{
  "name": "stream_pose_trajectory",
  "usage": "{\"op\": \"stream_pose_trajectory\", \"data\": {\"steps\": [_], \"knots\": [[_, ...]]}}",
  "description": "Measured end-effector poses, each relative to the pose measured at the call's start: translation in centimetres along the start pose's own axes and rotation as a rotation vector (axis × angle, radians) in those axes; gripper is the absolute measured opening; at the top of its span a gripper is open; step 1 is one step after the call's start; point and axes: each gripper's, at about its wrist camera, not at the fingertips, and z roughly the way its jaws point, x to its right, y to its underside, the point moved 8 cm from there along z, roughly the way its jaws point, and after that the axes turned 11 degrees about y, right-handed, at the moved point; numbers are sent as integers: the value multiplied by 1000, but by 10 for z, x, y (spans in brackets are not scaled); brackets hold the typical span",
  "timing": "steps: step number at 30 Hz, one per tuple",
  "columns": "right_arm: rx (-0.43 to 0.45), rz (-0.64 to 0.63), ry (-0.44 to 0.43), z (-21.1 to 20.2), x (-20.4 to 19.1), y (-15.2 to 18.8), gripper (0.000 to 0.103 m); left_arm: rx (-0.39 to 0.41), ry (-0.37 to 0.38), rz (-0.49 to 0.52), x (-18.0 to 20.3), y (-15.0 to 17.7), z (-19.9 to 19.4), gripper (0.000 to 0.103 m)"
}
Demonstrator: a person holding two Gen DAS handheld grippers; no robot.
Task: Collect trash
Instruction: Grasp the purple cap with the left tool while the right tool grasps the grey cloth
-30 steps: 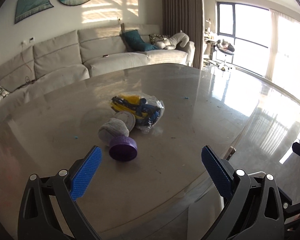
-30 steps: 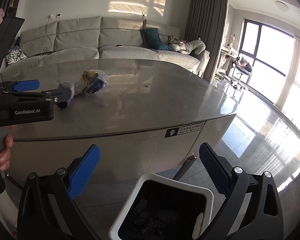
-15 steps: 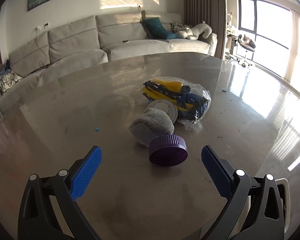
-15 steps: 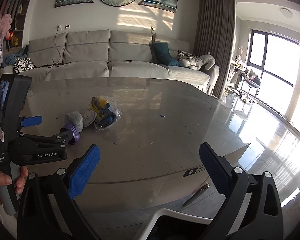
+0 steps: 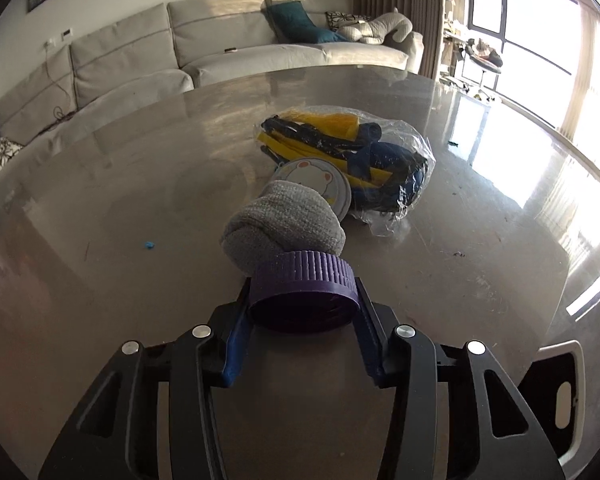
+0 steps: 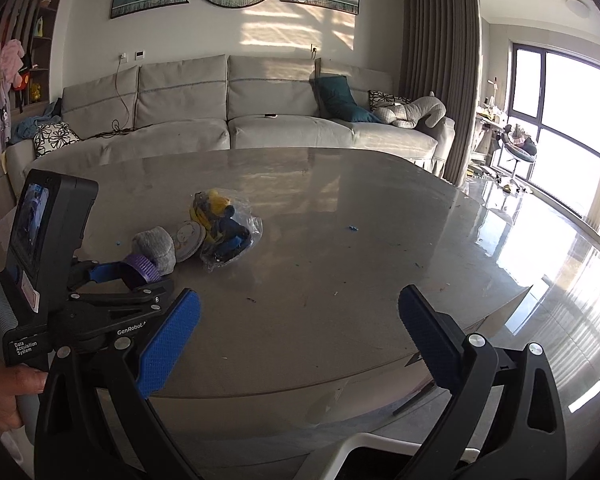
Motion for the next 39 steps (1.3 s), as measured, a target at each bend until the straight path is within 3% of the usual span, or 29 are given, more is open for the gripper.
{"op": "stream_pose_trajectory", "data": {"steps": [2,13,15,21,35,37,39], "knots": [[-4,1,-7,1,-1,1,99,2,18,-19,0,0,-4,45],[14,-2,-99,8,-45,-14,99,77,-61,9,-26,-10,-51,45],[30,-16,-76,13,-56,-21,99,68,-83,3,-36,-7,-53,45],[31,-34,-166,34,-99,-38,99,71,-113,-47,-68,-2,-60,45],[-27,-52,-251,55,-147,-37,98,86,-139,-142,-111,-1,-63,45],[-46,-57,-268,58,-155,-35,94,85,-142,-150,-114,0,-63,45],[-78,-85,-269,63,-164,-32,64,84,-143,-154,-116,0,-63,45]]}}
